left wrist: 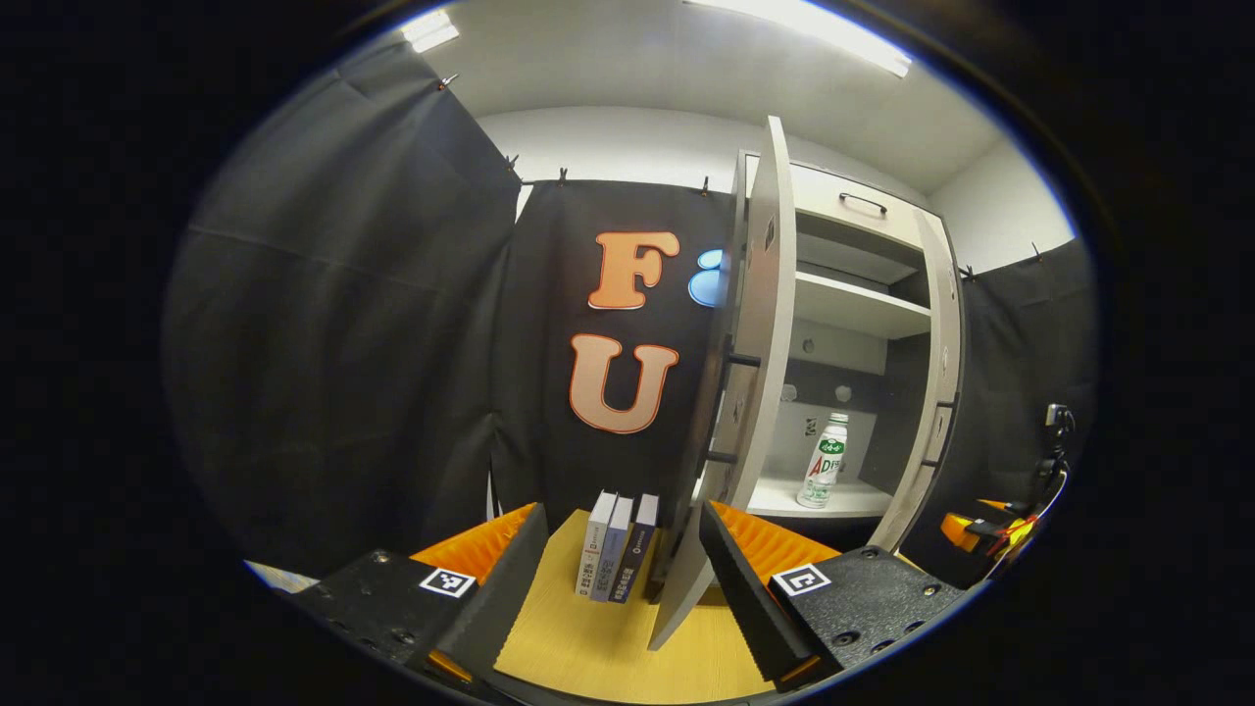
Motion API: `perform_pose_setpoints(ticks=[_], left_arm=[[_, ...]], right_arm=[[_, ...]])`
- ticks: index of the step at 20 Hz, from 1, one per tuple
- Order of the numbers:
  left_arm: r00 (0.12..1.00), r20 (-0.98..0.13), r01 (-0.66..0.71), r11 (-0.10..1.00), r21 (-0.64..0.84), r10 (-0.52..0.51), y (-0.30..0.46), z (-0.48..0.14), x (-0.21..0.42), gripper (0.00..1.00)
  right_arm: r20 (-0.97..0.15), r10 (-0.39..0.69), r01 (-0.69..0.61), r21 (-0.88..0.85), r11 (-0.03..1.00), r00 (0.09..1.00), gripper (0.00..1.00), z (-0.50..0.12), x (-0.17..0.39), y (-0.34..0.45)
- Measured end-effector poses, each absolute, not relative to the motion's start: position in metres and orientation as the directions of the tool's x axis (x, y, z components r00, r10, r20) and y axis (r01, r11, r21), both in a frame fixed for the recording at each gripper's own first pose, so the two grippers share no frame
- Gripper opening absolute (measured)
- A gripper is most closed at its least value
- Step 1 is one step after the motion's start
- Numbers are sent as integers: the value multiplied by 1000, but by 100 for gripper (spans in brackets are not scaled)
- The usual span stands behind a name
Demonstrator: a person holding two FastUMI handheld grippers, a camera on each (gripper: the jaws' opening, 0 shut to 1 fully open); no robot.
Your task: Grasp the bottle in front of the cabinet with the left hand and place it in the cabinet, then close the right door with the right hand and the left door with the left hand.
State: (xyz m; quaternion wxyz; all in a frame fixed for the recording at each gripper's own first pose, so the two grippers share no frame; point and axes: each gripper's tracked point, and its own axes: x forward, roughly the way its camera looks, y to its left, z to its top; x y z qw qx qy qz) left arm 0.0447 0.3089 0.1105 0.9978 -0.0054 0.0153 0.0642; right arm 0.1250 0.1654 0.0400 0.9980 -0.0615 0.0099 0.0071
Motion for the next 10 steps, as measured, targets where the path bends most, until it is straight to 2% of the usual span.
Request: perform_pose_setpoints(ticks=[5, 6, 10], left_arm=[[991, -55, -125, 992, 1, 125, 315, 92, 63, 95], [991, -62, -123, 992, -2, 123, 317, 87, 67, 95], [989, -98, -113, 993, -26, 110, 319, 62, 86, 95]], right_arm=[[-16, 12, -14, -103, 995, 1000, 89, 66, 107, 163], [-21, 14, -16, -105, 994, 1000, 98, 70, 103, 162], [-21, 17, -19, -107, 994, 1000, 98, 87, 86, 157]])
